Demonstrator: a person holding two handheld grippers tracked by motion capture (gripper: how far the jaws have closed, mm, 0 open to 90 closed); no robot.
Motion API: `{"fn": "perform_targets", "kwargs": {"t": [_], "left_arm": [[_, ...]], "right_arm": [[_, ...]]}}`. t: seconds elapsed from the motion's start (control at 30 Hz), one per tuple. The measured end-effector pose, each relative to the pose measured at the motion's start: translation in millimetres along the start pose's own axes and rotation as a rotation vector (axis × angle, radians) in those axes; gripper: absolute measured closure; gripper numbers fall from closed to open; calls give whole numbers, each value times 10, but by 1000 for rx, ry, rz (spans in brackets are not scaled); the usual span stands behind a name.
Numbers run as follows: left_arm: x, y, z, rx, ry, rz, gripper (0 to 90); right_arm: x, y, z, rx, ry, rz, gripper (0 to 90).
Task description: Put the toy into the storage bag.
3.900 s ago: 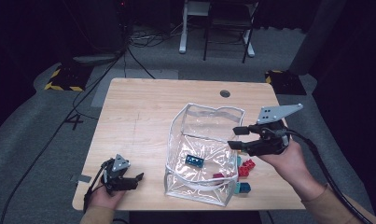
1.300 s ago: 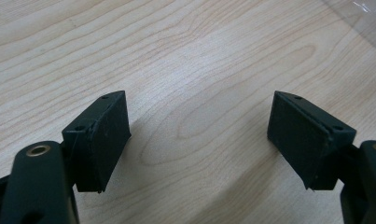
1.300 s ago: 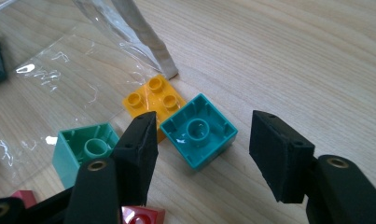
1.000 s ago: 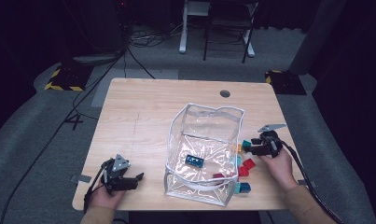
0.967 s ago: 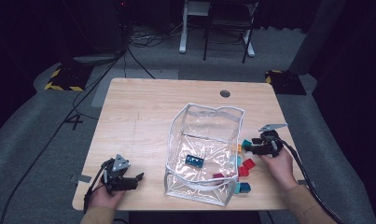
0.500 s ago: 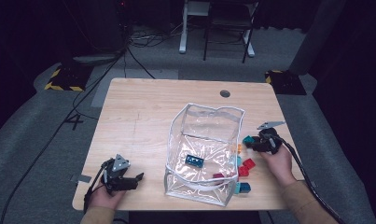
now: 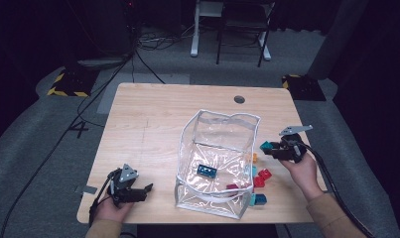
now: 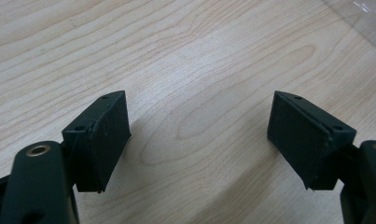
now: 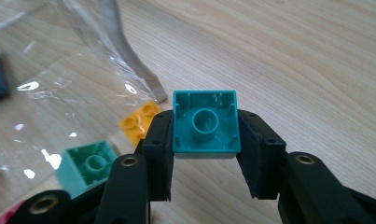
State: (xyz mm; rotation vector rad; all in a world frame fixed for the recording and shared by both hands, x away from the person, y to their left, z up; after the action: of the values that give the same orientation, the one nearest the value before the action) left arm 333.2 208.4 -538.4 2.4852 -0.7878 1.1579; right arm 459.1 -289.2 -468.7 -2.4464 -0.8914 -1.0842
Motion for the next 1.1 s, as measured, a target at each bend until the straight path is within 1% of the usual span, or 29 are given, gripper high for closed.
{"fn": "perform_targets", "kwargs": {"t": [0.13, 0.37, 0.7, 0.87, 1.1], "left_arm": [[0, 0, 0, 0, 0, 0, 213], [0, 0, 0, 0, 0, 0, 213], [0, 0, 0, 0, 0, 0, 213], [0, 0, 0, 0, 0, 0, 213], [0, 0, 0, 0, 0, 0, 213]], "right_arm": [[64, -70, -129, 22, 24, 0, 593], [217, -193, -385, 47, 64, -32, 593], [404, -328, -729, 89, 120, -47, 594], [515, -410, -905, 102, 148, -67, 594], [642, -537, -1082, 144, 172, -88, 594]]}}
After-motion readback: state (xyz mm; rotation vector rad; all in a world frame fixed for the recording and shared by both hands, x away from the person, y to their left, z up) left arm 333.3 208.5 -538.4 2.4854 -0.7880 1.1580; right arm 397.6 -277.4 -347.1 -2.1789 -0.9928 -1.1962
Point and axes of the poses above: each handheld gripper's, and its own axes: z roughly forward along the jaws, x roughly out of its top, y roughly to its right, the point moved 4 cm from there along z, roughly forward along the jaws, and after that the axes turned 6 degrees about y, right-handed, at the moved point
